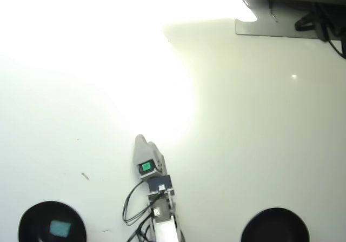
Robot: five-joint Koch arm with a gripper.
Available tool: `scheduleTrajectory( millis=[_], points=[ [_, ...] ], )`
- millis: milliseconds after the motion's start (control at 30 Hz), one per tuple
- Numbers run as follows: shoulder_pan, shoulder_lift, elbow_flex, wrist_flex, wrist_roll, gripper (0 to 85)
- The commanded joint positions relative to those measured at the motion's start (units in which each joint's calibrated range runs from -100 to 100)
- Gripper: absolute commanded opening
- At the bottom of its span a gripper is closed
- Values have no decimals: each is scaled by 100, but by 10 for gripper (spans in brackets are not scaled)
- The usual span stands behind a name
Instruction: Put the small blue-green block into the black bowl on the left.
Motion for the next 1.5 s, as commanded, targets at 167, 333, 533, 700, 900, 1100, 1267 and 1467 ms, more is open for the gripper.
scheduleTrajectory(
  millis=[167,333,533,700,900,1100,1267,1467],
  points=[
    [-298,-143,-1429,2076,-10,345],
    [-366,-143,-2317,2927,0,345],
    [-449,-132,-2714,2944,259,369],
    [-488,-132,-3056,2952,449,371],
    [-493,-132,-3398,2952,679,371],
    [-503,-121,-3416,2919,835,395],
    [-498,-111,-3416,2660,855,470],
    [-503,-100,-3416,2287,855,488]
  ],
)
